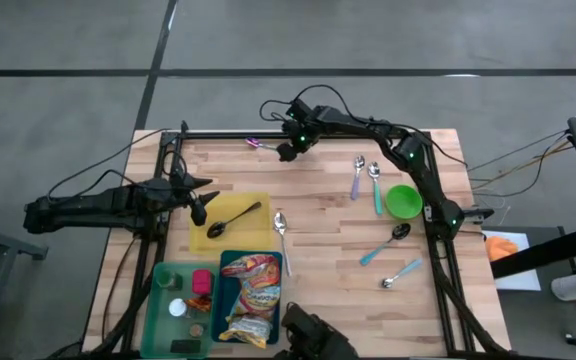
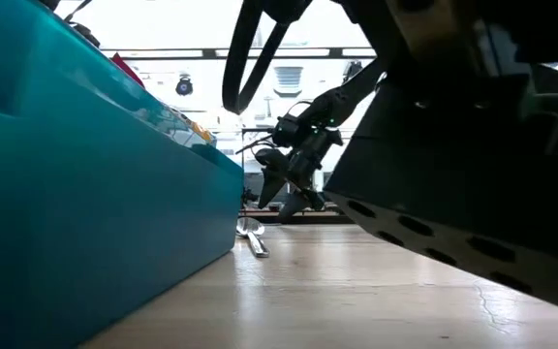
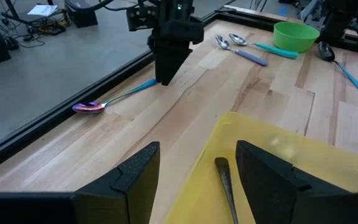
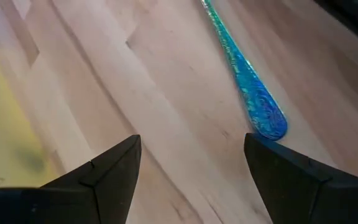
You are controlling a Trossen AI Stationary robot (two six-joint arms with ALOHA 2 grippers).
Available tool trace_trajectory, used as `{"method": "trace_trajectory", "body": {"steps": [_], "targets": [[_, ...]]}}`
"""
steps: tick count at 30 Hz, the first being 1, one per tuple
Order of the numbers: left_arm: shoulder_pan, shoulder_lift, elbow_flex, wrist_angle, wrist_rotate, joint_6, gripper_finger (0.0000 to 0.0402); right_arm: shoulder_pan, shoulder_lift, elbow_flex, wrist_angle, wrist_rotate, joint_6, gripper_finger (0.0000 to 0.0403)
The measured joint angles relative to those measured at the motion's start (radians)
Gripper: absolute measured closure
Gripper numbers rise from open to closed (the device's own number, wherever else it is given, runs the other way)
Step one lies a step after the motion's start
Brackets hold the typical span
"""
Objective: Pick & Place Food Item
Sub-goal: Put the purple spoon into the yellow bin
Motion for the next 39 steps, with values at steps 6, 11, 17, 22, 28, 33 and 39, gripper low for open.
{"method": "trace_trajectory", "body": {"steps": [6,11,17,22,28,33,39], "targets": [[0.000,0.000,0.000,0.000,0.000,0.000,0.0190,0.003,0.000,0.000,0.010,0.018,0.048,0.0122],[0.000,0.000,0.000,0.000,0.000,0.000,0.0190,-0.006,-0.001,0.028,0.003,-0.115,-0.024,0.0122],[0.000,0.000,0.000,0.000,0.000,0.000,0.0190,-0.006,-0.016,0.141,-0.065,0.093,-0.228,0.0122],[0.000,0.000,0.000,-0.001,0.000,0.000,0.0190,0.037,-0.016,0.151,-0.093,0.393,-0.363,0.0122],[0.000,0.000,0.000,-0.002,0.000,0.000,0.0190,0.037,-0.014,0.092,-0.022,0.225,-0.397,0.0122],[0.000,0.000,0.000,-0.002,0.000,0.000,0.0190,0.036,-0.014,0.078,0.110,0.171,-0.392,0.0122],[0.000,0.000,0.000,-0.002,0.000,0.000,0.0190,0.031,-0.014,0.050,0.187,0.111,-0.394,0.0122]]}}
